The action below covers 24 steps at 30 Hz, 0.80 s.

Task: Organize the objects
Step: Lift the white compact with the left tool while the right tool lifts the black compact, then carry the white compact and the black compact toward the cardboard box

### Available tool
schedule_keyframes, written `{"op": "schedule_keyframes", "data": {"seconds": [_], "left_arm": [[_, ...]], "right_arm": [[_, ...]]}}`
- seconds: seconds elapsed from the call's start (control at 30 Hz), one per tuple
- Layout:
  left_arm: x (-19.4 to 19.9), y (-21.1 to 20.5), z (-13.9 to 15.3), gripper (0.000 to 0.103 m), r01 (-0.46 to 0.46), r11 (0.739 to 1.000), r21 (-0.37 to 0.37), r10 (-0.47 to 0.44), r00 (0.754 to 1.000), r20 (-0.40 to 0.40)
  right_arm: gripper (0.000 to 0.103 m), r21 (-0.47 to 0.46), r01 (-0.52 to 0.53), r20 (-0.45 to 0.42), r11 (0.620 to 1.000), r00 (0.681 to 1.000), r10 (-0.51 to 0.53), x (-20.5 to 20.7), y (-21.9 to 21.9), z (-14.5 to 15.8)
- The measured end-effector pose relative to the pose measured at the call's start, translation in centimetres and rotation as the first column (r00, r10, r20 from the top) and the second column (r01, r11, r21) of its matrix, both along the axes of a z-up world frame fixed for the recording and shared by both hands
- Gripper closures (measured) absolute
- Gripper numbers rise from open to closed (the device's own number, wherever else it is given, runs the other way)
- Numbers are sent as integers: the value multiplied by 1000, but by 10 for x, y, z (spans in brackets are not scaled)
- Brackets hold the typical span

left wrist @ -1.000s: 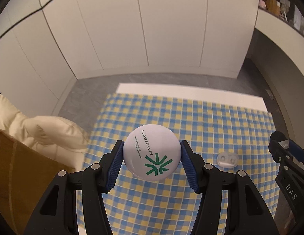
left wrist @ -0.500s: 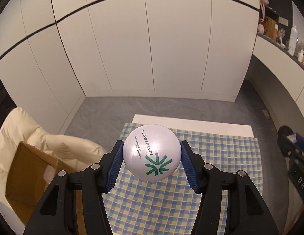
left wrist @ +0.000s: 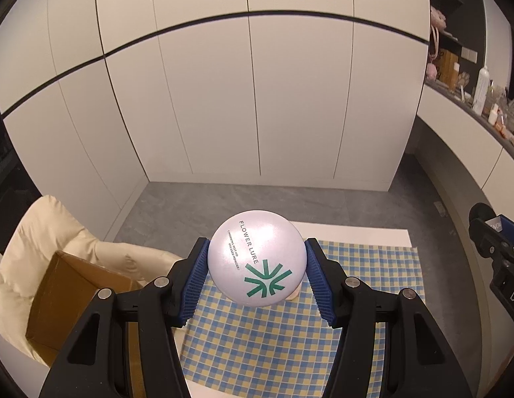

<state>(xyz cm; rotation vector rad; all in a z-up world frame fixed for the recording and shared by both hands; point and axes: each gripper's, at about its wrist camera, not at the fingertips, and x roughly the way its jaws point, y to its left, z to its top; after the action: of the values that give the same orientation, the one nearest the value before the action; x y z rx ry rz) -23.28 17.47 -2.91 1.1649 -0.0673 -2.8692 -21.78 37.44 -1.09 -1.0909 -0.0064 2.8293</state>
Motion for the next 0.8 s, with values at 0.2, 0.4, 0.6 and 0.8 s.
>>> {"op": "schedule_keyframes", "data": {"seconds": [0.2, 0.4, 0.6, 0.8], "left_arm": [[11, -2, 13, 46, 0, 1000, 4, 0, 1000, -7], [24, 0, 21, 46, 12, 1000, 6, -12, 1000, -15], [39, -2, 23, 46, 16, 1000, 9, -16, 1000, -13], [55, -2, 16, 46, 10, 1000, 25, -10, 1000, -3]], "right_arm": [[51, 1, -11, -9, 1000, 1000, 11, 15, -8, 15], [51, -6, -6, -7, 1000, 1000, 6, 31, -10, 18], [51, -7, -9, -9, 1000, 1000, 9, 44, -9, 20], [51, 7, -8, -7, 1000, 1000, 8, 58, -9, 20]]}}
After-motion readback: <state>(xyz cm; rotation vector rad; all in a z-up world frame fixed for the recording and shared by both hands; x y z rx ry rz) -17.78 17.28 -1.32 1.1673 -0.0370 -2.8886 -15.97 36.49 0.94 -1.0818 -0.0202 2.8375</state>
